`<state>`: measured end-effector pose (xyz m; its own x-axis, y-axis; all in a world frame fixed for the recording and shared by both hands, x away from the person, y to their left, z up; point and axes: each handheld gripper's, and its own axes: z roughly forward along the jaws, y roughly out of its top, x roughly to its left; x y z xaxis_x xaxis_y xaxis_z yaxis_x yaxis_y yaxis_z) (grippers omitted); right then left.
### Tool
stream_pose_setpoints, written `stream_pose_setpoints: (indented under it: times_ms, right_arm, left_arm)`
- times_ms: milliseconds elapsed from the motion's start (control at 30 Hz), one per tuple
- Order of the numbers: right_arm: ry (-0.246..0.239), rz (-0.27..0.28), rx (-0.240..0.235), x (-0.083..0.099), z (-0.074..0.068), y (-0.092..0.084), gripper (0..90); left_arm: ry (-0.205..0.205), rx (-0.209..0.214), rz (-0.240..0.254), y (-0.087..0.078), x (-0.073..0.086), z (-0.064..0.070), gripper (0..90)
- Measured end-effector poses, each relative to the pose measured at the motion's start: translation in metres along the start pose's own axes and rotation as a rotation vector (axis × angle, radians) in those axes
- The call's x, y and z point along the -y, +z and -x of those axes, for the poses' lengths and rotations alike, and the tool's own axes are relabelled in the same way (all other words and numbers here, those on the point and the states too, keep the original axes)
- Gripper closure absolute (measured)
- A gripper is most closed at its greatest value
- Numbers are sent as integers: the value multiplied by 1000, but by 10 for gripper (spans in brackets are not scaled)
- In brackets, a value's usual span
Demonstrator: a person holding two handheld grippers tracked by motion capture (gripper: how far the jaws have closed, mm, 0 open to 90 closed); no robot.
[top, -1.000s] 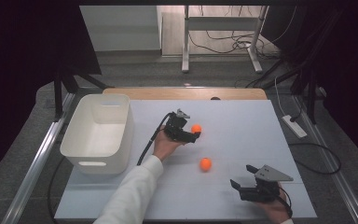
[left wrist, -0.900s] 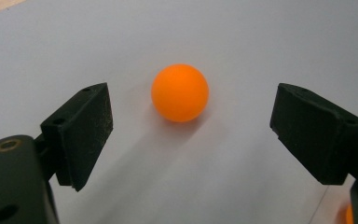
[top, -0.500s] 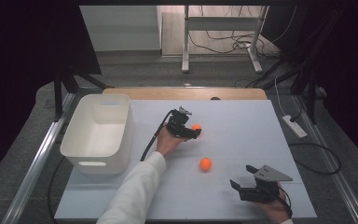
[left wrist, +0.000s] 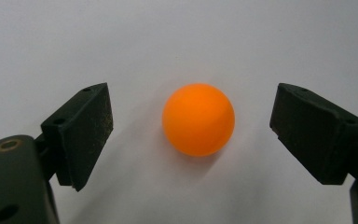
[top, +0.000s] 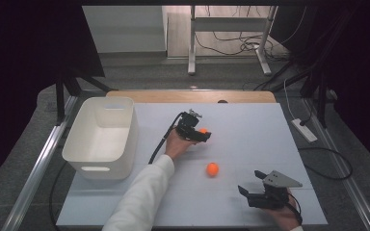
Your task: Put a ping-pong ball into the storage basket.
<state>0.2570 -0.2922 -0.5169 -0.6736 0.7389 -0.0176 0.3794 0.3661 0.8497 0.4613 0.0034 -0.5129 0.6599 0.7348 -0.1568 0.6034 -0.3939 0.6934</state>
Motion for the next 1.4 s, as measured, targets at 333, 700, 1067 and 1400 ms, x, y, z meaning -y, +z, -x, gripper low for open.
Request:
stream_pose_setpoints:
  times_ms: [333, 700, 1067, 1400]
  right_arm:
    - [3, 3, 1, 1, 0, -1, 145]
    - [5, 8, 1, 1, 1, -2, 145]
    - [3, 9, 5, 1, 1, -2, 145]
    - [-5, 9, 7, 0, 1, -2, 145]
  left_arm:
    - [10, 10, -38, 14, -4, -3, 150]
    - [-4, 39, -68, 22, -3, -4, 310]
    - [45, 25, -75, 13, -6, 3, 501]
    - [53, 35, -44, -2, -7, 6, 502]
